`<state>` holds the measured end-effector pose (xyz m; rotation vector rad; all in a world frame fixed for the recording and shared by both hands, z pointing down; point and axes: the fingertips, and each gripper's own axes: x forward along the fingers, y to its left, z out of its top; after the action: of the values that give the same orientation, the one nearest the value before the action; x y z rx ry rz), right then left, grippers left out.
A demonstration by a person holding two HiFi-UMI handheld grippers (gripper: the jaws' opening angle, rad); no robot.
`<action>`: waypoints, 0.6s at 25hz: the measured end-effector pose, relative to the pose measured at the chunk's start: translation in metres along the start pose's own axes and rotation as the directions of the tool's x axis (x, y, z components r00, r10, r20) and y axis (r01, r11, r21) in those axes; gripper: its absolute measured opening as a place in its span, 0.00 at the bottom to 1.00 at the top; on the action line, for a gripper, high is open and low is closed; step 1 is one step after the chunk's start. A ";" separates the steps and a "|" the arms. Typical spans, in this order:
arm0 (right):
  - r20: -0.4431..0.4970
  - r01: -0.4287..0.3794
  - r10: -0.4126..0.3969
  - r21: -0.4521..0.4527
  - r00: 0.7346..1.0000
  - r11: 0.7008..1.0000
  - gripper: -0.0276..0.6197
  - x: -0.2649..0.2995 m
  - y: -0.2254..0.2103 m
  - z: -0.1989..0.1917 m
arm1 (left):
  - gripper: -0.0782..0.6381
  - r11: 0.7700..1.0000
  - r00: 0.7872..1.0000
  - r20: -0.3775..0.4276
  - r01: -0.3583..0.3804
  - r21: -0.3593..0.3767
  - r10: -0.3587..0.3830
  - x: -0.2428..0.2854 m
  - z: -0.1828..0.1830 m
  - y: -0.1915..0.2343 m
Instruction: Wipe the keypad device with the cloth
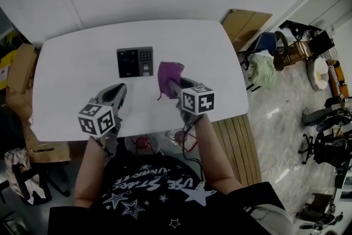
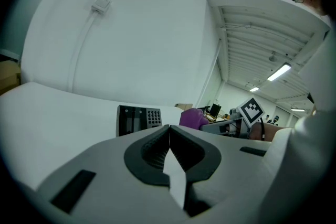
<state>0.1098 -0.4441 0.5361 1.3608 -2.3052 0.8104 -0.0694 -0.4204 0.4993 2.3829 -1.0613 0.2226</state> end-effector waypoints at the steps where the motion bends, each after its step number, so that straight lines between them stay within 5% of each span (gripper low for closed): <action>1: 0.000 -0.008 0.008 -0.005 1.000 1.000 0.19 -0.006 0.002 -0.003 | 0.12 1.000 1.000 0.004 -0.005 -0.001 0.005 -0.003 -0.002 -0.005; 15: 0.002 -0.138 0.139 -0.073 0.990 0.988 0.19 -0.072 0.034 -0.034 | 0.12 0.997 0.996 0.042 -0.072 -0.017 0.073 -0.048 -0.045 -0.081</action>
<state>0.1151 -0.3610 0.5129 1.1851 -2.4319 0.7552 -0.0402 -0.3210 0.4896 2.3475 -1.1664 0.1899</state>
